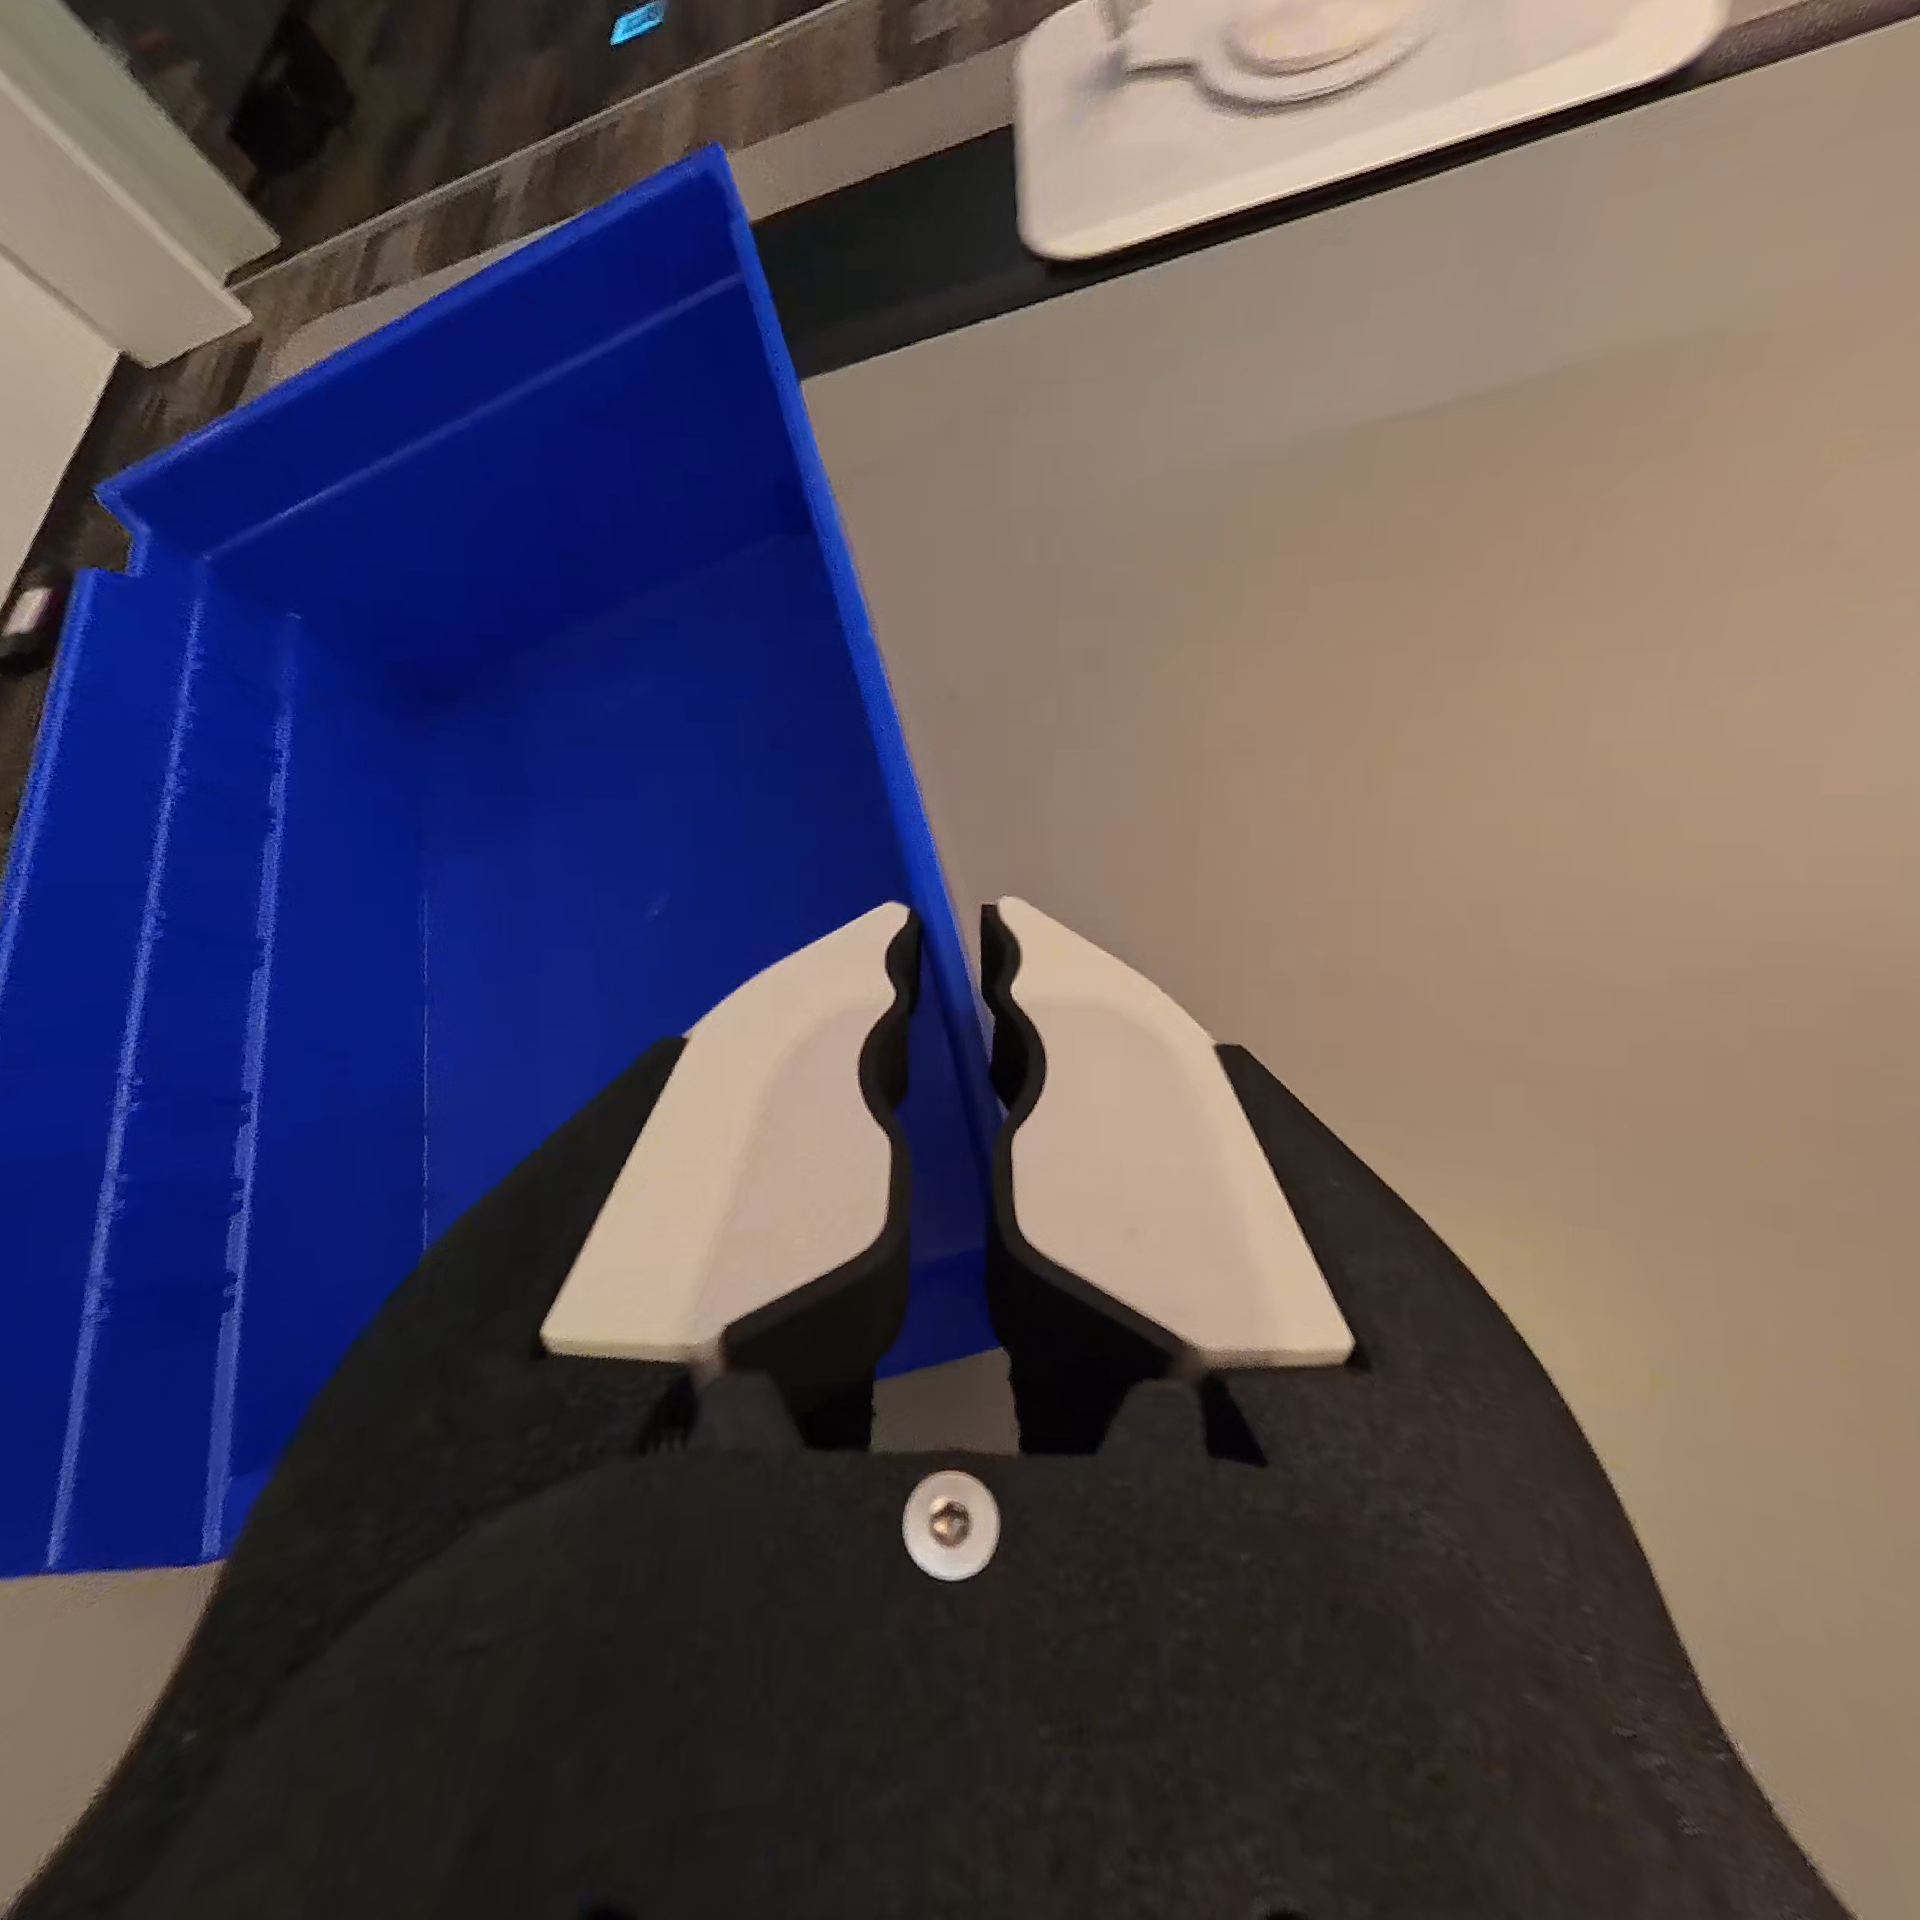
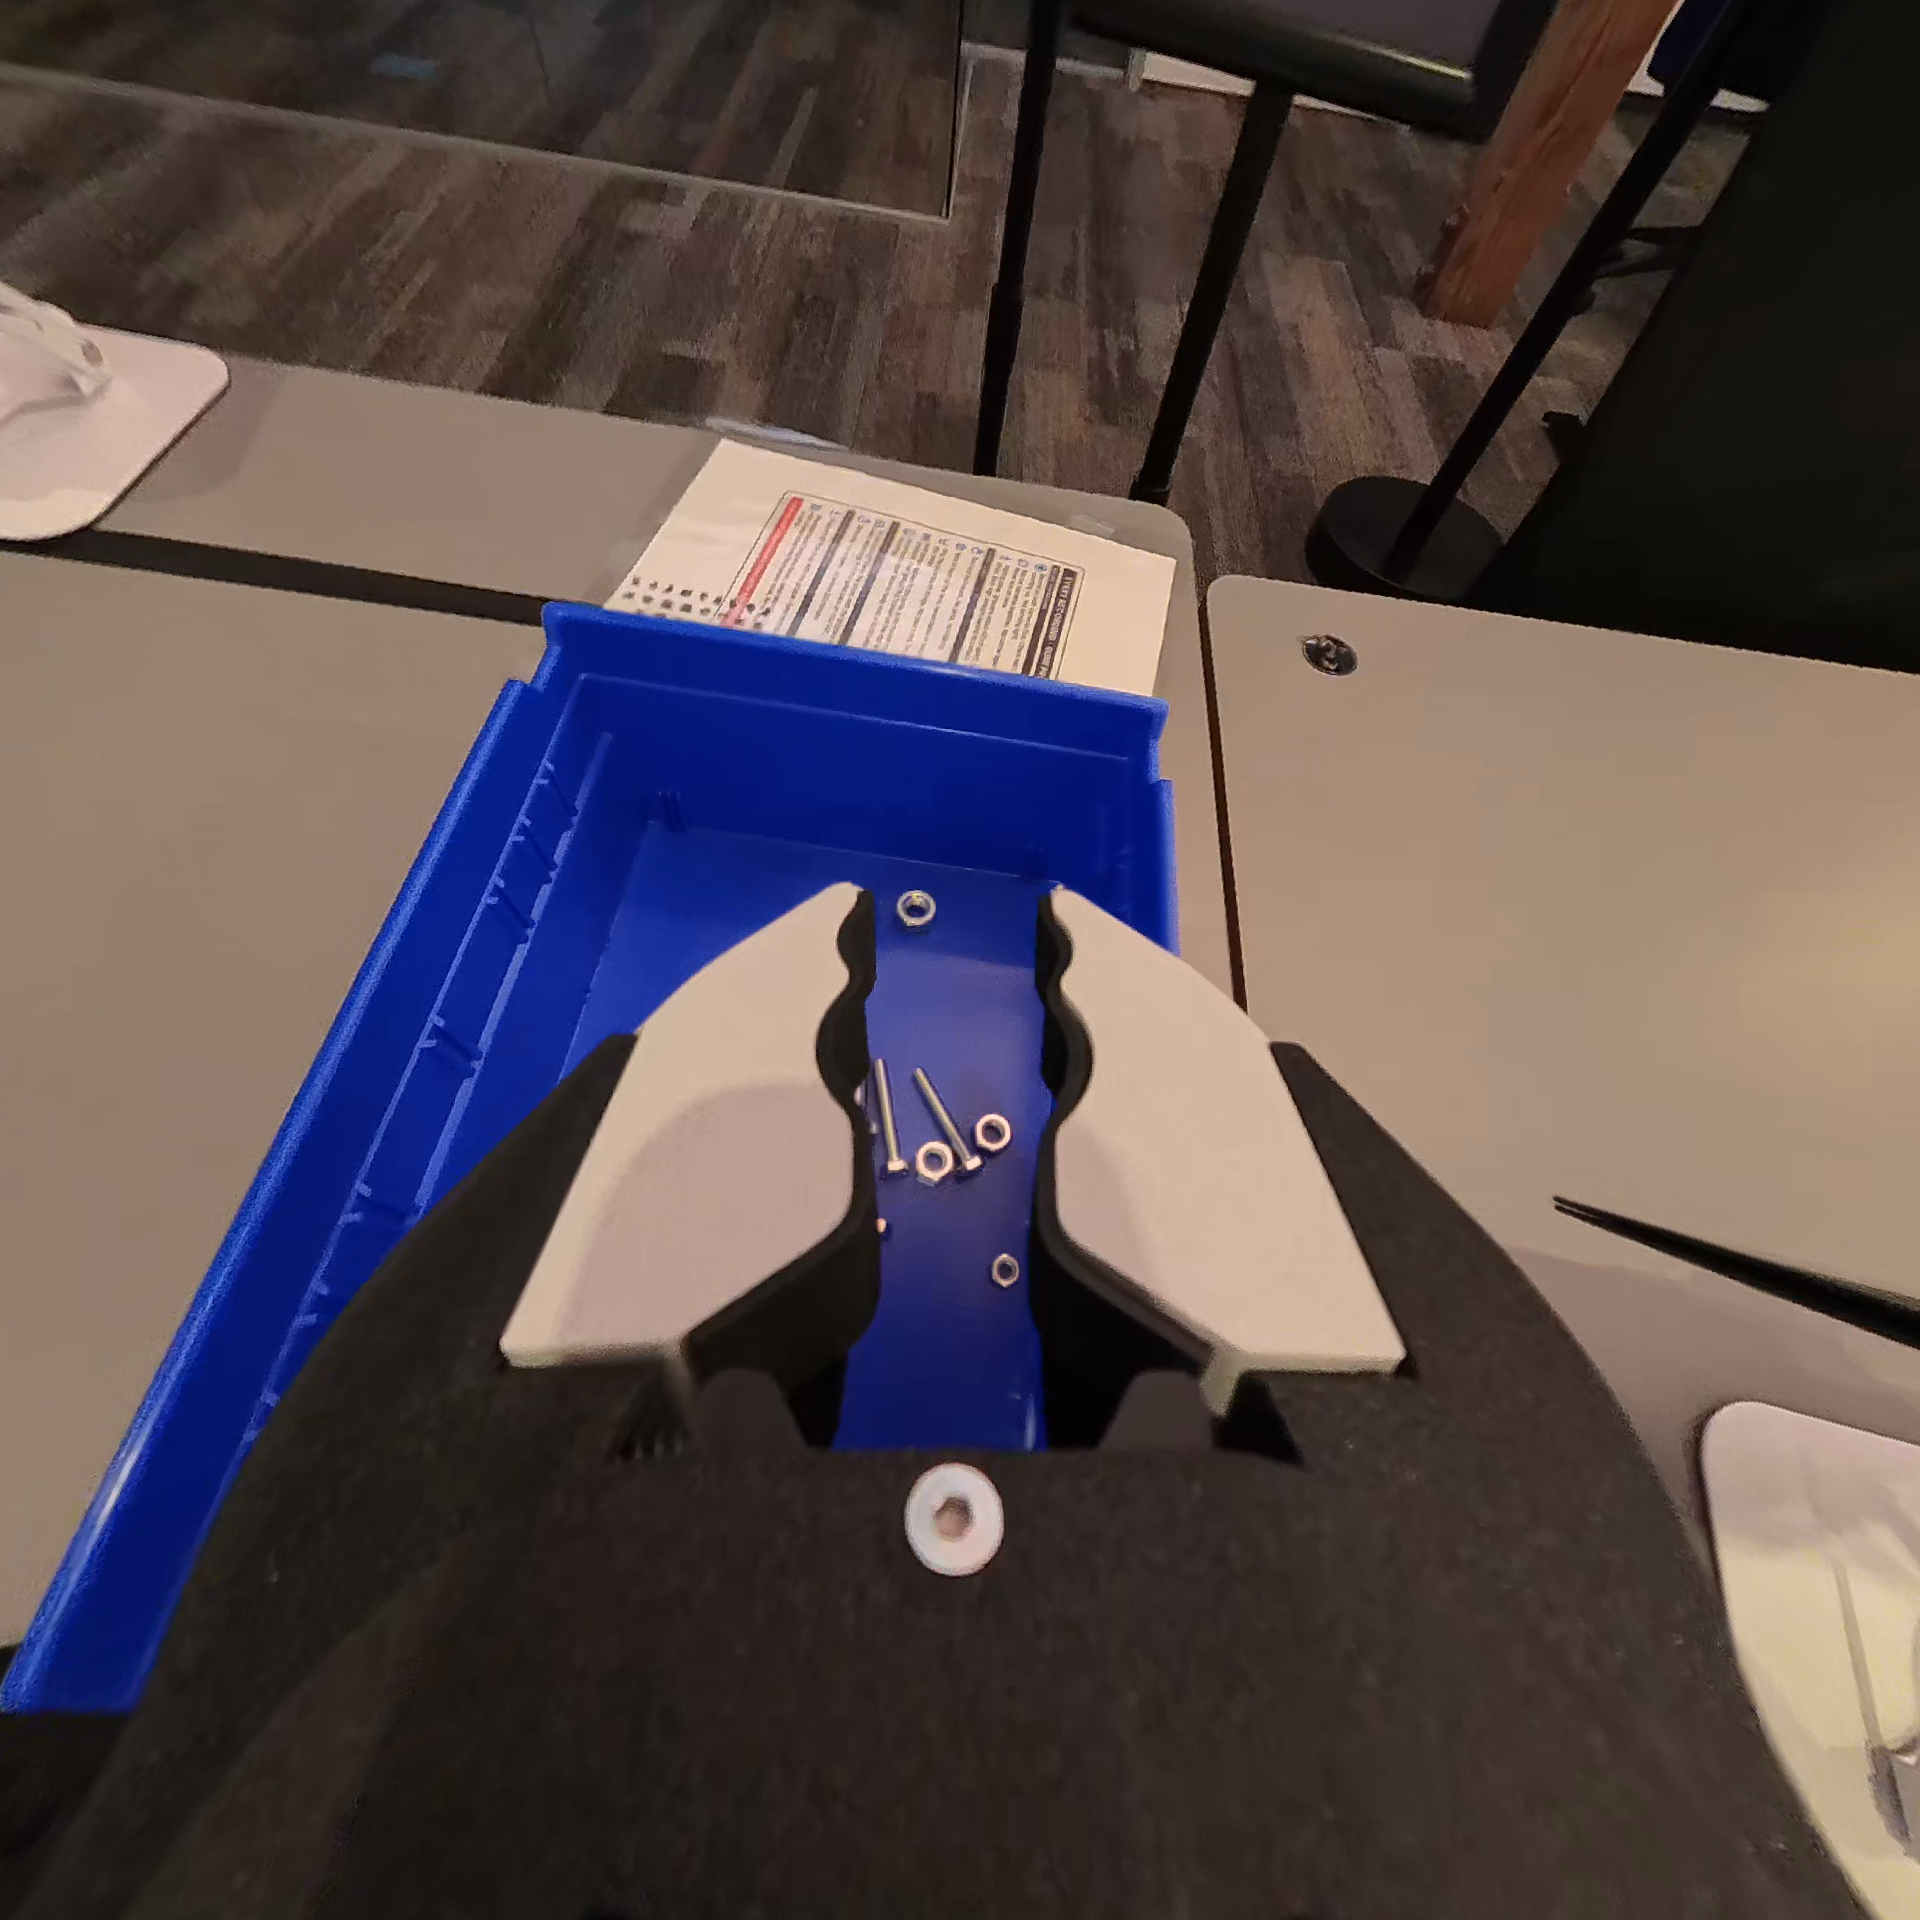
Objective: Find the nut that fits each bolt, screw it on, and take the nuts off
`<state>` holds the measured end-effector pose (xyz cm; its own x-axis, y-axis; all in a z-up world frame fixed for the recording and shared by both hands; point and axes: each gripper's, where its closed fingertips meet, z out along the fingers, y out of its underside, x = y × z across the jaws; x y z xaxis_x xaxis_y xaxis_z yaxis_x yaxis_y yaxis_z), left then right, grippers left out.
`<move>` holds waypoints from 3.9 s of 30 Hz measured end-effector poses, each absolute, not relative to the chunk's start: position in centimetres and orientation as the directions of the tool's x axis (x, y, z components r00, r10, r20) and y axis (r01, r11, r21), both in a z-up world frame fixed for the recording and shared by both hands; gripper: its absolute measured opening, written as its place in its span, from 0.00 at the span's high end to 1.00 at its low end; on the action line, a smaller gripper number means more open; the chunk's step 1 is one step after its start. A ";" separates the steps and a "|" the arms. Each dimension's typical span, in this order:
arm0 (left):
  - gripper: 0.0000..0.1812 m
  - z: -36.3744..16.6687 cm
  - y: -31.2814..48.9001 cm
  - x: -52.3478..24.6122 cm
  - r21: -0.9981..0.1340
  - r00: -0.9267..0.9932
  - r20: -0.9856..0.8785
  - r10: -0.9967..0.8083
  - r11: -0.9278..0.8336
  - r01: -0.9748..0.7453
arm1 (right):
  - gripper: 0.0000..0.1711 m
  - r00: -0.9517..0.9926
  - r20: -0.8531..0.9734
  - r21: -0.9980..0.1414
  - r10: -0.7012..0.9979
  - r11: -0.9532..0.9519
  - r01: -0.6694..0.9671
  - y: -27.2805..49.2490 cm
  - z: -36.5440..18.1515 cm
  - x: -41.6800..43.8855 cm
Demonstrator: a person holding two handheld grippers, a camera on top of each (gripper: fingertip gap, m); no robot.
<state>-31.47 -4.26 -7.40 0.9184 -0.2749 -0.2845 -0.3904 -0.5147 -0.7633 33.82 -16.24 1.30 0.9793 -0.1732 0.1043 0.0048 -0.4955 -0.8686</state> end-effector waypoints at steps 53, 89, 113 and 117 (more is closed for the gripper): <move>0.70 1.3 -17.2 -24.1 -0.957 0.739 -0.045 -0.673 -0.183 -0.225 | 0.97 0.967 -0.109 -0.246 -0.230 -0.936 -0.250 -14.8 -12.7 36.4; 0.71 0.8 -14.2 -41.6 -0.914 0.943 -0.248 -0.224 -0.269 -0.305 | 0.97 0.936 -0.269 -0.283 0.229 -0.947 0.150 1.0 6.3 -7.8; 0.69 0.1 -12.7 -55.2 -0.952 0.988 -0.155 -0.014 -0.264 -0.153 | 0.96 0.908 -0.222 -0.246 0.355 -0.921 0.300 12.2 -7.1 -41.1; 0.65 -2.7 -10.6 -53.9 -0.925 0.990 -0.124 -0.069 -0.353 -0.140 | 0.95 0.905 -0.215 -0.247 0.366 -0.917 0.312 12.1 -9.1 -42.7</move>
